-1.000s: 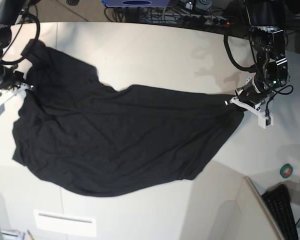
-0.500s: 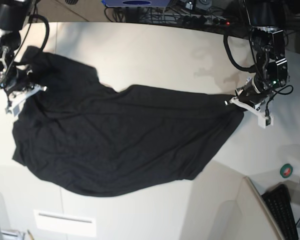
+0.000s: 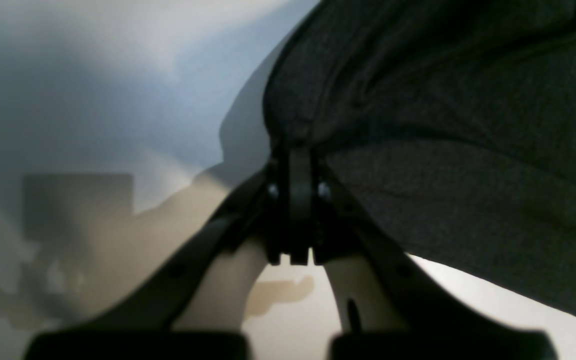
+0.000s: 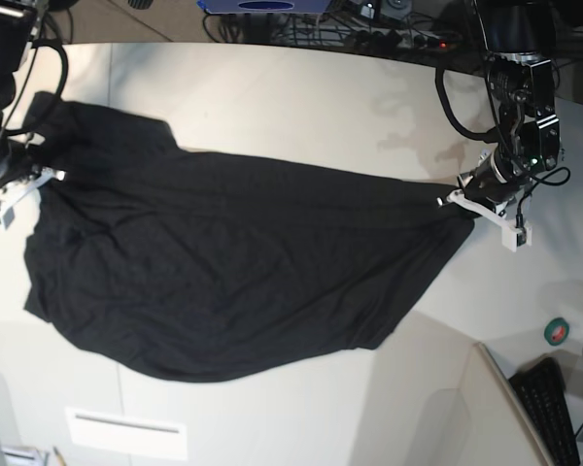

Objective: Layout the t-shirt on the table in an organized manner, then fold the t-shirt properly
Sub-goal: 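Regrip the shirt edge with the right gripper and pull it taut, then lift the shirt with both grippers and swing it flat onto the table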

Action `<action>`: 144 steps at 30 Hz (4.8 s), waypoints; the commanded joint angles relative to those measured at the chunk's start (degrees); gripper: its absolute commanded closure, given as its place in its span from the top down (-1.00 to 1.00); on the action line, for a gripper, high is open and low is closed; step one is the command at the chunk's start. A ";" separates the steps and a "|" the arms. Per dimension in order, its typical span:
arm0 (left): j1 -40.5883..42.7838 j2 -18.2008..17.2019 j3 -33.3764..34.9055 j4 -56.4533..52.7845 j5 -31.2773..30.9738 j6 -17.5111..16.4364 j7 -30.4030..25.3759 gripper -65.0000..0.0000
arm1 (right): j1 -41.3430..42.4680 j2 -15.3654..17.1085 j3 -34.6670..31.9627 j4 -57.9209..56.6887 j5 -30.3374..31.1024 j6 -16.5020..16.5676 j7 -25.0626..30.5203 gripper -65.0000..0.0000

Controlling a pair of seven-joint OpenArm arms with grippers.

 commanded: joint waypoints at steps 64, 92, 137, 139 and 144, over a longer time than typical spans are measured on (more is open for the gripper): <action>-0.44 -0.75 -0.35 0.98 -0.46 -0.35 -0.92 -1.00 | -1.69 -1.73 13.35 -3.93 -2.37 14.68 11.28 0.21; 5.80 -0.75 -0.35 18.21 -0.29 -0.35 -0.57 -1.00 | -9.87 -3.84 13.88 31.33 -2.28 14.42 -6.83 -1.00; -16.80 0.05 3.61 21.02 -0.20 -0.44 15.69 -1.00 | 4.29 3.55 17.92 43.19 -2.10 10.64 -7.27 -1.00; -10.91 0.05 2.90 19.26 -0.11 -0.53 15.52 -1.00 | -1.43 0.82 16.78 37.92 -2.10 10.73 -2.87 -1.00; -3.26 -0.39 4.22 10.12 -0.11 -0.53 8.04 -1.00 | -6.17 -0.50 11.24 18.93 -2.28 10.73 5.39 -1.00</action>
